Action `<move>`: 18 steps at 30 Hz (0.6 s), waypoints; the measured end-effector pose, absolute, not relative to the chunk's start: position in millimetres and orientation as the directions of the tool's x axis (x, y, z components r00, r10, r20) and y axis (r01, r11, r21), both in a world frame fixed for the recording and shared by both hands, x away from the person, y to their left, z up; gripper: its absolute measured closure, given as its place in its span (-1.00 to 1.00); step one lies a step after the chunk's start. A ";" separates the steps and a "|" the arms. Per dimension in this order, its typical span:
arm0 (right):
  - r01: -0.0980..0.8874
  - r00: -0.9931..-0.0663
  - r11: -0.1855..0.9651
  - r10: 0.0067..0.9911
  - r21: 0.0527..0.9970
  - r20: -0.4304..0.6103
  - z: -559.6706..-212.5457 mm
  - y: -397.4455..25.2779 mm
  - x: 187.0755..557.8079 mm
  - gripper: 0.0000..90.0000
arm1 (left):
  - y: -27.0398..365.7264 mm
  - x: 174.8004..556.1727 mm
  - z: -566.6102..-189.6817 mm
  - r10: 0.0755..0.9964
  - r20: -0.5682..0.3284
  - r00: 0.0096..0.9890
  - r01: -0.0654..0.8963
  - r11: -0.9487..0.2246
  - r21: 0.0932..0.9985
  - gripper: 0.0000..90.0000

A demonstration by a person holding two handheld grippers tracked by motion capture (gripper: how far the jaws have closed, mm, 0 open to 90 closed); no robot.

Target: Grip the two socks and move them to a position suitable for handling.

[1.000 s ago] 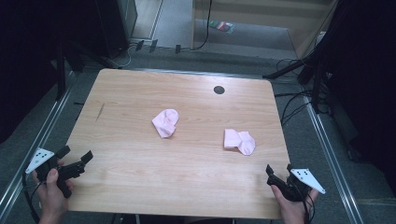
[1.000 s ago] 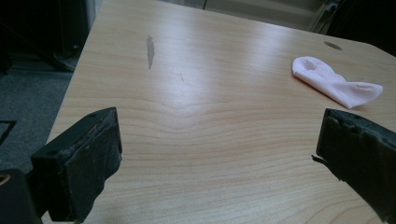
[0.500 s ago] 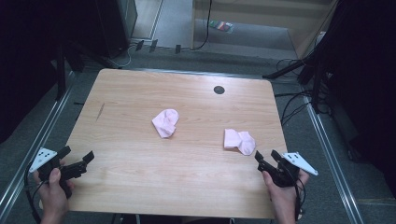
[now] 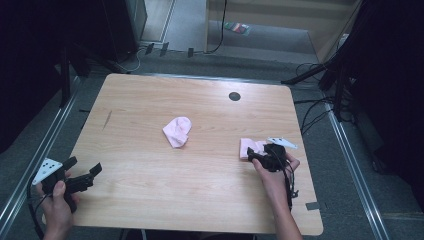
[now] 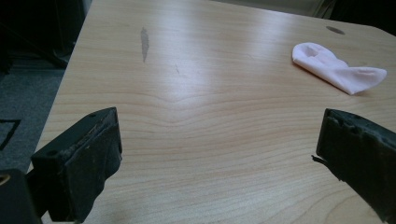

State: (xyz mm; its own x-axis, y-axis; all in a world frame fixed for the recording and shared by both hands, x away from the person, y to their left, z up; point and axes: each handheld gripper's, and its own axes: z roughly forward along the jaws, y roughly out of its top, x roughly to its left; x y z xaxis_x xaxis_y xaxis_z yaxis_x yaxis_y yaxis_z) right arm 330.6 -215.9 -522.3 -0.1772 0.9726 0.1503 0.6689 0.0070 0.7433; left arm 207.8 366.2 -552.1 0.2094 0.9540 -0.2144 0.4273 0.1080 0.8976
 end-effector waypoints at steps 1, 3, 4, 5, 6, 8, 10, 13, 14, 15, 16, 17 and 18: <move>0.671 -0.168 -0.001 0.974 0.742 0.154 -523.5 -215.3 333.4 -0.51 | 366.0 208.1 -552.2 0.954 -0.215 0.210 0.430 0.107 0.897 -0.99; 0.677 -0.156 -0.013 0.974 0.736 0.161 -525.5 -215.1 336.9 -0.56 | 365.7 208.2 -552.2 0.953 -0.216 0.210 0.430 0.109 0.896 -0.99; 0.686 -0.146 -0.020 0.975 0.727 0.165 -527.6 -214.3 339.9 -0.61 | 365.6 208.1 -552.1 0.953 -0.216 0.212 0.431 0.107 0.896 -0.99; 0.700 -0.136 -0.017 0.978 0.714 0.156 -533.2 -212.4 344.9 -0.66 | 365.7 208.5 -552.1 0.954 -0.215 0.210 0.433 0.107 0.895 -0.99; 0.700 -0.136 -0.017 0.978 0.714 0.156 -533.2 -212.4 344.9 -0.66 | 365.7 208.5 -552.1 0.954 -0.215 0.210 0.433 0.107 0.895 -0.99; 0.717 -0.126 -0.013 0.981 0.697 0.148 -538.0 -210.3 347.5 -0.68 | 365.7 208.9 -552.2 0.953 -0.218 0.211 0.435 0.108 0.894 -0.99; 0.710 -0.132 0.006 0.984 0.704 0.124 -540.5 -208.4 348.9 -0.67 | 365.7 208.7 -552.1 0.953 -0.216 0.212 0.436 0.106 0.894 -0.99; 0.708 -0.141 0.026 0.984 0.706 0.106 -541.0 -206.2 348.5 -0.64 | 365.6 208.8 -552.1 0.953 -0.213 0.213 0.436 0.103 0.894 -0.99; 0.699 -0.158 0.081 0.987 0.710 0.043 -543.2 -202.8 346.8 -0.59 | 365.6 208.8 -552.1 0.953 -0.213 0.213 0.436 0.103 0.894 -0.99; 0.694 -0.163 0.099 0.986 0.713 0.021 -544.3 -201.1 345.5 -0.58 | 365.6 208.9 -552.0 0.953 -0.214 0.213 0.438 0.102 0.893 -0.99; 0.694 -0.163 0.099 0.986 0.713 0.021 -544.3 -201.1 345.5 -0.58 | 365.5 208.9 -552.1 0.954 -0.213 0.212 0.438 0.102 0.893 -0.99; 0.689 -0.154 0.088 0.988 0.720 0.027 -544.8 -200.8 344.0 -0.53 | 365.4 209.0 -552.1 0.953 -0.214 0.215 0.440 0.101 0.892 -0.99; 0.689 -0.154 0.088 0.988 0.720 0.027 -544.8 -200.8 344.0 -0.53 | 365.4 209.0 -552.1 0.953 -0.214 0.215 0.440 0.101 0.892 -0.99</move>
